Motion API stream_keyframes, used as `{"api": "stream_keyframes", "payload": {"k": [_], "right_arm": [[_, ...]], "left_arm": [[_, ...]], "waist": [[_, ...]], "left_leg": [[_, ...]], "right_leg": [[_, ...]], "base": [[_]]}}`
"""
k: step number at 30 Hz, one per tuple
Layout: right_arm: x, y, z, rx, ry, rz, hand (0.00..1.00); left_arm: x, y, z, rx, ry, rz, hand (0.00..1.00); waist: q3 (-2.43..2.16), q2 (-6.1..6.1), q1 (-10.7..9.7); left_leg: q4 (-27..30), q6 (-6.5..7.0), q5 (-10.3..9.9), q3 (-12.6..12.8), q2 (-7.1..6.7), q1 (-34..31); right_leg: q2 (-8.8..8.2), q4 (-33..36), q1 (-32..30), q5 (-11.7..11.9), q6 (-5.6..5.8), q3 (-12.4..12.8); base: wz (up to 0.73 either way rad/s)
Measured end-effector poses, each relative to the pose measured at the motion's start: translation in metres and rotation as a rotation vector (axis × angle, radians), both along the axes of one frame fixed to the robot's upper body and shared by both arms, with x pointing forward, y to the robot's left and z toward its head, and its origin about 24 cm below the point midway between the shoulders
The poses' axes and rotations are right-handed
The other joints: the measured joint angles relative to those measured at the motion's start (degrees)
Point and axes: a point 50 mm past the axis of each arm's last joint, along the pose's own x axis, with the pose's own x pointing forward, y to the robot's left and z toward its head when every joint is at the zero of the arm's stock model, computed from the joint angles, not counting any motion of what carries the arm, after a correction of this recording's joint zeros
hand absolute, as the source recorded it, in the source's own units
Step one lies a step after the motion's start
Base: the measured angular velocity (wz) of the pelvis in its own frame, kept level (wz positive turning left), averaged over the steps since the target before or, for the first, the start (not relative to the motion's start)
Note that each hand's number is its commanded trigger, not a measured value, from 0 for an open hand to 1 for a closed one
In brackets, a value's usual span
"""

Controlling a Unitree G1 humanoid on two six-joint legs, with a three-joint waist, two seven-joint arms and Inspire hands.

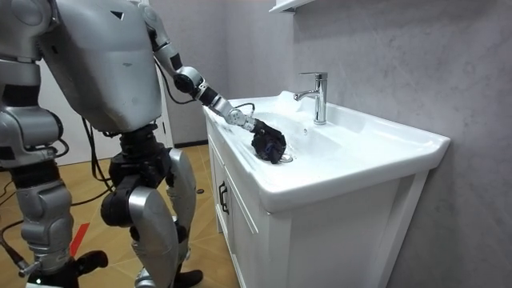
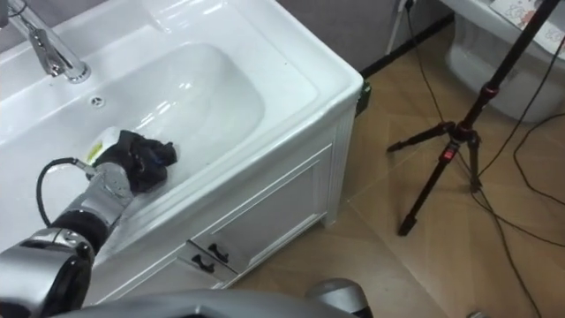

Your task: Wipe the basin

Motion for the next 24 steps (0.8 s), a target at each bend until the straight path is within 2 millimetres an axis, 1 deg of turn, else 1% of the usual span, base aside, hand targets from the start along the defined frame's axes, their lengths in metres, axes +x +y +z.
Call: {"api": "stream_keyframes", "payload": {"k": [1, 3, 5, 6, 7, 9, 10, 11, 12, 13, 15, 17, 18, 21, 22, 23, 24], "right_arm": [[0.0, -0.002, 0.0, -0.005, -0.003, -0.007, 0.0], [-0.003, -0.004, 0.001, -0.011, -0.001, -0.019, 0.0], [-0.002, -0.006, 0.002, -0.018, -0.012, -0.031, 0.0], [-0.001, -0.007, 0.002, -0.024, -0.017, -0.041, 0.0], [0.0, -0.01, 0.003, -0.03, -0.024, -0.048, 0.0], [0.0, -0.013, 0.004, -0.04, -0.02, -0.05, 0.0], [0.0, -0.017, 0.006, -0.05, -0.021, -0.058, 0.0], [0.0, -0.019, 0.006, -0.055, -0.021, -0.057, 0.0], [0.0, -0.022, 0.007, -0.063, -0.022, -0.058, 0.0], [0.001, -0.024, 0.008, -0.07, -0.027, -0.063, 0.0], [0.005, -0.025, 0.008, -0.073, -0.034, -0.073, 0.0], [0.007, -0.026, 0.008, -0.073, -0.042, -0.092, 0.0], [0.013, -0.027, 0.008, -0.076, -0.058, -0.098, 0.0], [0.021, -0.028, 0.009, -0.08, -0.087, -0.093, 0.0], [0.023, -0.029, 0.009, -0.086, -0.094, -0.09, 0.0], [0.024, -0.029, 0.009, -0.088, -0.098, -0.088, 0.0], [0.029, -0.029, 0.009, -0.089, -0.109, -0.086, 0.0]], "left_arm": [[-0.005, 0.003, -0.002, 0.033, 0.006, -0.009, 1.0], [-0.01, 0.009, -0.002, 0.084, 0.013, -0.027, 1.0], [-0.016, 0.016, -0.003, 0.148, 0.03, -0.056, 1.0], [-0.021, 0.021, -0.004, 0.19, 0.045, -0.065, 1.0], [-0.027, 0.026, -0.005, 0.231, 0.059, -0.075, 1.0], [-0.037, 0.032, -0.007, 0.289, 0.07, -0.094, 1.0], [-0.044, 0.037, -0.007, 0.321, 0.079, -0.101, 1.0], [-0.047, 0.04, -0.008, 0.332, 0.084, -0.097, 1.0], [-0.053, 0.046, -0.008, 0.358, 0.093, -0.094, 1.0], [-0.058, 0.052, -0.006, 0.386, 0.095, -0.092, 1.0], [-0.063, 0.061, -0.003, 0.433, 0.086, -0.102, 1.0], [-0.065, 0.066, 0.001, 0.47, 0.07, -0.11, 1.0], [-0.064, 0.066, 0.003, 0.476, 0.057, -0.111, 1.0], [-0.061, 0.065, 0.006, 0.484, 0.027, -0.115, 1.0], [-0.061, 0.065, 0.006, 0.483, 0.018, -0.116, 1.0], [-0.061, 0.064, 0.006, 0.482, 0.015, -0.116, 1.0], [-0.06, 0.064, 0.007, 0.479, 0.01, -0.115, 1.0]], "waist": [[-0.17, -0.07, 0.07], [-0.26, 0.07, 0.17], [-0.46, 0.59, 0.47], [-0.43, 1.13, 0.8], [-0.39, 1.56, 1.12], [-0.43, 2.34, 1.58], [-0.49, 2.84, 1.68], [-0.51, 3.09, 1.78], [-0.48, 3.53, 2.2], [-0.44, 3.81, 2.49], [-0.42, 3.95, 2.71], [-0.42, 3.94, 2.93], [-0.42, 3.99, 3.02], [-0.45, 4.1, 3.15], [-0.65, 4.43, 3.28], [-0.45, 4.14, 3.28], [-0.67, 4.56, 3.29]], "left_leg": [[-0.05, 0.0, 0.0, -0.49, -0.05, 0.19], [-0.08, -0.11, -0.07, -0.9, -0.07, 0.34], [-0.12, -0.31, -0.24, -1.28, -0.01, 0.34], [-0.28, -0.34, -0.25, -1.34, 0.05, 0.34], [-0.65, -0.34, -0.25, -2.22, -0.06, 0.21], [-0.87, -0.35, -0.26, -3.11, -0.2, 0.1], [-0.94, -0.34, -0.25, -4.47, -0.42, 0.09], [-0.94, -0.34, -0.24, -4.95, -0.51, 0.1], [-0.94, -0.34, -0.24, -6.08, -0.67, 0.08], [-0.93, -0.34, -0.24, -7.06, -0.81, -0.05], [-0.91, -0.35, -0.22, -7.81, -0.9, -0.36], [-0.84, -0.38, -0.21, -8.95, -1.03, -0.7], [-0.83, -0.38, -0.2, -9.52, -1.12, -1.0], [-0.71, -0.43, -0.12, -12.15, -1.52, -1.76], [-0.71, -0.43, -0.12, -12.52, -1.6, -1.83], [-0.72, -0.43, -0.12, -12.96, -1.66, -1.83], [-0.71, -0.43, -0.12, -13.28, -1.74, -1.93]], "right_leg": [[0.02, -0.78, 0.6, 0.18, 0.06, -0.06], [0.04, -0.93, 0.87, 0.23, 0.1, -0.06], [0.17, -1.3, 0.97, 0.48, 0.04, -0.06], [0.25, -1.71, 0.99, 0.73, -0.03, 0.03], [0.26, -1.78, 1.0, 0.77, -0.08, -0.12], [0.32, -1.85, 1.01, 0.75, -0.12, -0.09], [0.3, -2.03, 1.06, 0.73, -0.14, -0.21], [0.28, -2.19, 1.16, 0.72, -0.14, -0.33], [0.21, -2.51, 1.42, 0.73, -0.14, -0.78], [0.08, -2.65, 1.47, 0.68, -0.19, -1.52], [0.04, -2.7, 1.42, 0.57, -0.25, -1.96], [-0.03, -2.7, 1.43, 0.48, -0.29, -2.48], [-0.12, -2.65, 1.46, 0.48, -0.29, -3.05], [-0.26, -2.7, 1.35, 0.31, -0.31, -4.1], [-0.37, -2.76, 1.39, 0.19, -0.34, -4.62], [-0.42, -2.76, 1.46, 0.12, -0.35, -4.83], [-0.46, -2.69, 1.46, 0.01, -0.38, -5.14]], "base": [[0.06], [0.02], [-0.05], [-0.12], [-0.1], [0.04], [0.11], [0.15], [0.12], [0.13], [0.16], [0.17], [0.21], [0.18], [0.17], [0.16], [0.15]]}}
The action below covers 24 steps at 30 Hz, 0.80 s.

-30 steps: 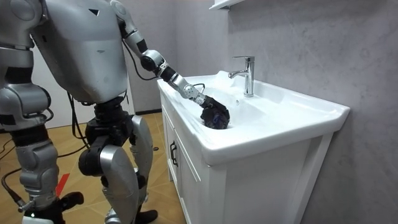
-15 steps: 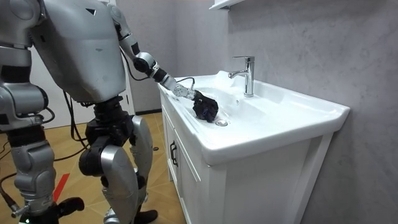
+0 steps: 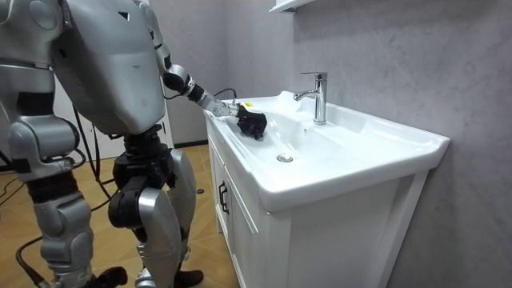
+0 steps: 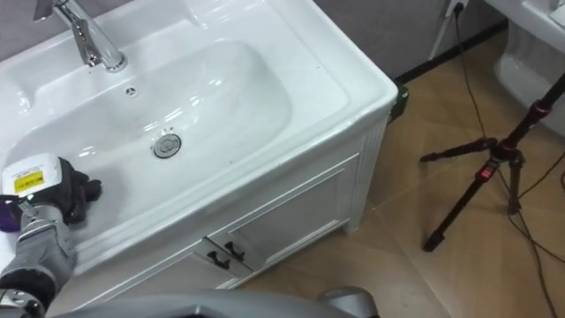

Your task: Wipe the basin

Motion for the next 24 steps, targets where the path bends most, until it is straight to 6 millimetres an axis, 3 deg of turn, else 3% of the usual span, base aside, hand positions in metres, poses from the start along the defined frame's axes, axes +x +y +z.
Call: {"api": "stream_keyframes", "payload": {"k": [6, 12, 14, 19, 24], "right_arm": [[0.024, 0.001, 0.001, -0.004, -0.06, 0.033, 0.0], [0.033, 0.004, 0.001, -0.01, -0.074, 0.078, 0.0], [0.036, 0.004, 0.001, -0.01, -0.076, 0.096, 0.0], [0.041, 0.007, 0.001, -0.011, -0.119, 0.108, 0.0], [0.044, 0.007, 0.001, -0.019, -0.144, 0.134, 0.0]], "left_arm": [[0.003, -0.001, 0.001, -0.008, -0.013, -0.008, 1.0], [0.013, -0.004, 0.007, -0.062, -0.079, 0.009, 1.0], [0.017, -0.005, 0.009, -0.078, -0.105, 0.01, 1.0], [0.04, -0.011, 0.035, -0.12, -0.272, -0.018, 1.0], [0.056, -0.015, 0.051, -0.156, -0.376, -0.03, 1.0]], "waist": [[0.17, 0.29, 0.29], [0.56, 0.72, 1.39], [0.49, 0.98, 1.51], [1.17, 0.49, 3.36], [1.13, 0.42, 4.68]], "left_leg": [[-0.09, -0.12, 0.06, -1.89, -0.2, -0.04], [-0.12, -0.21, 0.12, -3.44, -0.48, -0.35], [-0.03, -0.21, 0.13, -4.18, -0.65, -0.97], [0.17, -0.05, 0.55, -6.19, -1.41, -2.24], [1.06, 0.0, 0.56, -7.16, -2.13, -2.91]], "right_leg": [[-0.11, -0.68, 0.82, -0.18, -0.13, -1.76], [-0.21, -1.04, 1.22, -0.39, -0.26, -2.81], [-0.37, -1.03, 0.94, -0.47, -0.24, -3.43], [-1.07, -1.01, 0.57, -0.85, 0.1, -5.88], [-1.73, -1.04, 0.86, -1.13, 0.54, -7.28]], "base": [[0.13], [0.12], [0.18], [0.24], [0.16]]}}
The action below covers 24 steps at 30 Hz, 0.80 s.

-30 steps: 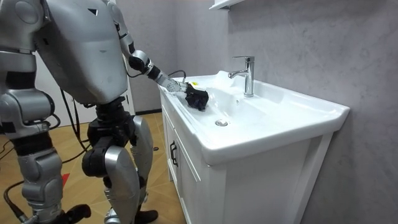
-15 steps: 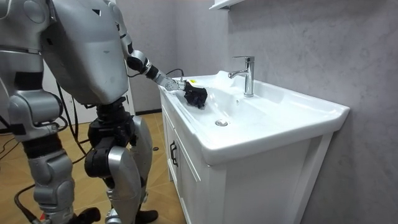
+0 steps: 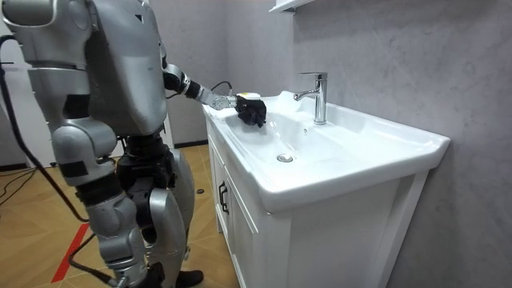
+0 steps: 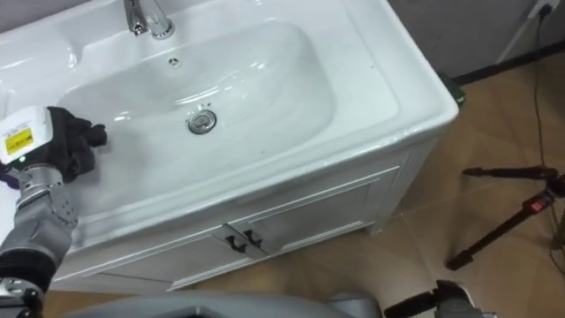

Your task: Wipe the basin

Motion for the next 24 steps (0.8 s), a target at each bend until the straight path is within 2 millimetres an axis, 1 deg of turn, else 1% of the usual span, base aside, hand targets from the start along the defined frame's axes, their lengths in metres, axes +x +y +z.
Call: {"api": "stream_keyframes", "payload": {"k": [1, 3, 4, 5, 7, 10, 12, 14, 18, 20, 24], "right_arm": [[0.0, 0.0, 0.0, 0.001, -0.003, 0.001, 0.0], [0.0, 0.0, 0.0, 0.001, -0.001, 0.003, 0.0], [-0.001, 0.0, 0.0, 0.0, 0.001, 0.004, 0.0], [-0.002, 0.0, 0.0, -0.001, 0.003, 0.005, 0.0], [-0.006, 0.0, -0.001, -0.003, 0.013, 0.006, 0.0], [-0.009, -0.001, -0.001, -0.004, 0.016, 0.003, 0.0], [-0.011, -0.001, -0.001, -0.004, 0.014, 0.002, 0.0], [-0.014, -0.001, -0.001, -0.003, 0.022, 0.001, 0.0], [-0.022, 0.001, -0.002, 0.003, 0.054, 0.016, 0.0], [-0.023, 0.001, -0.003, 0.009, 0.063, 0.022, 0.0], [-0.022, 0.003, -0.003, 0.016, 0.068, 0.031, 0.0]], "left_arm": [[0.003, 0.0, 0.005, 0.001, -0.033, -0.001, 1.0], [0.006, 0.001, 0.015, 0.005, -0.09, 0.003, 1.0], [0.009, 0.002, 0.022, 0.011, -0.132, 0.006, 1.0], [0.011, 0.002, 0.027, 0.014, -0.157, 0.005, 1.0], [0.018, -0.001, 0.048, 0.038, -0.274, -0.012, 1.0], [0.022, -0.004, 0.064, 0.069, -0.368, -0.029, 1.0], [0.023, -0.004, 0.07, 0.079, -0.391, -0.036, 1.0], [0.024, -0.004, 0.072, 0.086, -0.399, -0.037, 1.0], [0.022, -0.003, 0.071, 0.09, -0.402, -0.032, 1.0], [0.018, -0.001, 0.068, 0.083, -0.391, -0.02, 1.0], [0.002, 0.006, 0.054, 0.079, -0.331, 0.018, 1.0]], "waist": [[0.0, 0.0, 0.04], [-0.02, -0.04, 0.37], [-0.12, 0.0, 0.95], [-0.16, -0.09, 1.03], [-0.33, -0.43, 1.27], [-0.45, -0.46, 1.56], [-0.49, -0.4, 1.8], [-0.56, -0.32, 1.97], [-0.67, -0.49, 3.12], [-0.75, -0.6, 3.25], [-0.83, -0.74, 3.35]], "left_leg": [[0.0, 0.03, 0.01, -0.54, -0.15, -0.01], [-0.02, 0.06, -0.01, -0.82, -0.22, -0.06], [0.01, 0.06, -0.01, -0.96, -0.25, -0.13], [0.01, 0.06, -0.01, -1.04, -0.26, -0.2], [0.0, 0.11, 0.02, -1.47, -0.29, -0.34], [-0.02, 0.19, 0.07, -1.64, -0.3, -0.35], [0.0, 0.22, 0.1, -1.62, -0.29, -0.36], [0.05, 0.23, 0.1, -1.61, -0.3, -0.35], [0.12, 0.27, 0.13, -1.54, -0.31, -0.3], [0.13, 0.28, 0.13, -1.51, -0.32, -0.29], [0.04, 0.28, 0.13, -0.91, -0.3, -0.29]], "right_leg": [[-0.07, 0.01, 0.04, -0.04, 0.07, -0.12], [-0.1, 0.02, 0.01, -0.06, 0.09, -0.18], [-0.09, 0.02, 0.01, -0.06, 0.1, -0.25], [-0.09, 0.02, -0.03, -0.06, 0.1, -0.32], [-0.1, 0.04, 0.0, -0.06, 0.1, -0.86], [-0.09, 0.12, 0.06, -0.06, 0.1, -0.93], [-0.09, 0.12, 0.0, -0.06, 0.1, -0.82], [-0.1, 0.13, 0.01, -0.06, 0.1, -0.72], [-0.12, 0.22, 0.0, -0.07, 0.1, -0.54], [-0.16, 0.21, 0.04, -0.07, 0.1, -0.81], [-0.19, 0.2, 0.08, -0.07, 0.1, -0.87]], "base": [[0.12], [0.02], [0.0], [0.06], [0.1], [0.03], [0.0], [0.0], [0.0], [0.0], [0.0]]}}
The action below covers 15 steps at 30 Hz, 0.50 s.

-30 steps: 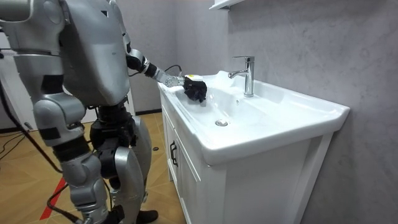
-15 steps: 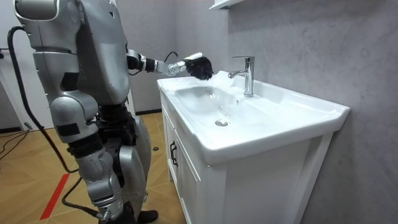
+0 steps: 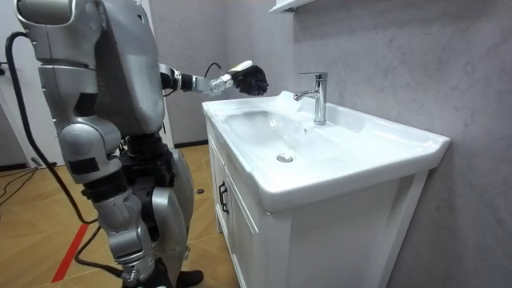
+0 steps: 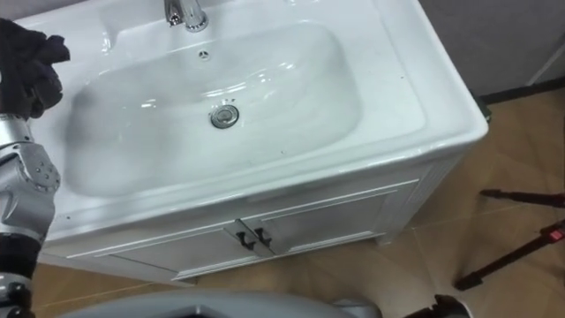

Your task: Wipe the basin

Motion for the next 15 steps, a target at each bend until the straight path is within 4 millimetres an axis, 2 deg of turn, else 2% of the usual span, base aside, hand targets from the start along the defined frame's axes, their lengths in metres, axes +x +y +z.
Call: {"api": "stream_keyframes", "payload": {"k": [4, 7, 15], "right_arm": [[-0.005, 0.0, 0.0, -0.008, 0.014, -0.003, 0.0], [-0.007, -0.001, 0.0, -0.02, 0.018, -0.003, 0.0], [-0.011, -0.002, 0.001, -0.031, 0.026, 0.029, 0.0]], "left_arm": [[-0.011, 0.006, -0.011, -0.062, 0.031, 0.049, 1.0], [-0.022, 0.016, -0.018, -0.064, 0.065, 0.104, 1.0], [-0.046, 0.039, -0.023, -0.088, 0.078, 0.227, 1.0]], "waist": [[-0.05, -0.03, 1.21], [-0.08, 0.1, 1.2], [-0.05, 0.24, 2.08]], "left_leg": [[0.01, 0.0, 0.0, 0.22, -0.01, 0.04], [0.08, 0.02, 0.01, 0.24, -0.02, -0.09], [0.05, 0.2, 0.14, 0.35, -0.06, 0.3]], "right_leg": [[-0.01, -0.09, 0.25, -0.01, 0.02, -0.11], [-0.06, -0.15, 0.34, -0.05, 0.06, -0.64], [-0.12, -0.04, 0.71, -0.13, 0.09, -0.47]], "base": [[0.03], [0.09], [0.01]]}}
